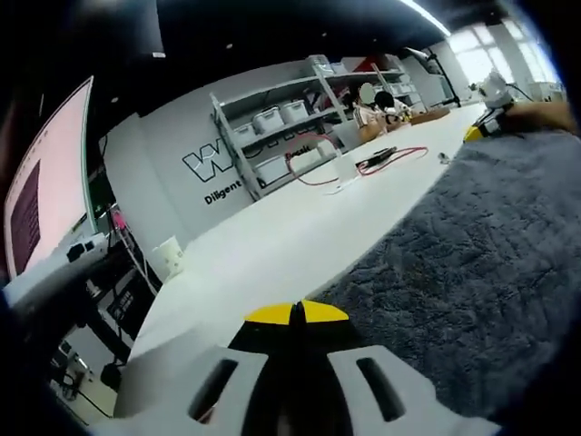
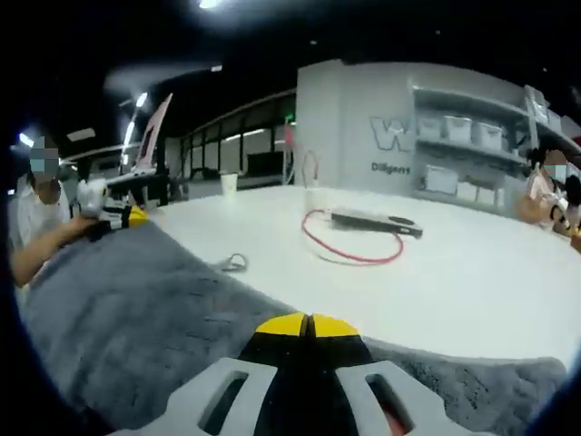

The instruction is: Open the folded towel by lifting each exposed corner and separating the folded layers until the towel lies flat within the target outline without major curled edges

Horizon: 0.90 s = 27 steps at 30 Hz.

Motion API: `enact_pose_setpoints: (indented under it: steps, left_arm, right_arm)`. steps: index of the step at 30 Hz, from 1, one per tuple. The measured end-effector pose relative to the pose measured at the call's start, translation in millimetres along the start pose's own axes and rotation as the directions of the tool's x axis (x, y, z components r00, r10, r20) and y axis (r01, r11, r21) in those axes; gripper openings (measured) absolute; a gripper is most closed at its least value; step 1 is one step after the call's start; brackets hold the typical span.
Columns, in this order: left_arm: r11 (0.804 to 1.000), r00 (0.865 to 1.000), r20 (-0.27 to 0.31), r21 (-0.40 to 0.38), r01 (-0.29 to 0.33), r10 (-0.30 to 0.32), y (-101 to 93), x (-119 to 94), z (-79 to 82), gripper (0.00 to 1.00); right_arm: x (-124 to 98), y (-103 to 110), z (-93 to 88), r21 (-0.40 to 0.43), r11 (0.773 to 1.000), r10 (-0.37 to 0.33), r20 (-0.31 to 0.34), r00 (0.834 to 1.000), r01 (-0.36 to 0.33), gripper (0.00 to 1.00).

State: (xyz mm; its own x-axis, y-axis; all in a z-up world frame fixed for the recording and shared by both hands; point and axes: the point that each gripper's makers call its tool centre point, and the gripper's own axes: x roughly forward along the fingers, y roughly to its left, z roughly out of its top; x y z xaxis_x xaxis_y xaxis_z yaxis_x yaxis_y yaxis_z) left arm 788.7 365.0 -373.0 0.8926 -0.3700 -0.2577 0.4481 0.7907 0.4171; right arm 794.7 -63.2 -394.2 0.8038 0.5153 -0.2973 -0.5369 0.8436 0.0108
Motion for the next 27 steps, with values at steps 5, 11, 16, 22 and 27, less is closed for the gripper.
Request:
enact_pose_setpoints:
  steps: [5,11,16,22,27]
  left_arm:
    - [1.0,0.998,0.059,0.011,-0.005,0.004,11.5,-35.0,31.6,0.01]
    - [0.998,0.988,0.142,0.014,0.057,-0.059,-2.6,-77.9,52.8,0.03]
    - [0.995,0.98,0.193,0.095,0.027,-0.045,-16.0,-108.5,58.5,0.11]
    - [0.989,0.974,0.193,-0.071,0.134,-0.118,-56.4,-131.4,41.4,0.1]
    - [0.976,0.984,0.114,-0.151,0.157,-0.14,-77.7,-141.3,7.0,0.1]
  right_arm:
    - [3.0,4.3,0.5,-0.036,0.999,-0.014,0.009,1.0,0.014,0.0]
    - [2.8,9.5,2.3,-0.077,0.997,-0.026,0.018,1.0,0.027,0.0]
    - [1.3,10.0,4.6,-0.084,0.996,-0.029,0.02,0.999,0.031,0.0]
    - [0.6,11.5,5.9,-0.089,0.995,-0.037,0.025,0.999,0.039,0.0]
    - [0.6,11.9,6.9,-0.101,0.994,-0.046,0.027,0.999,0.048,0.0]
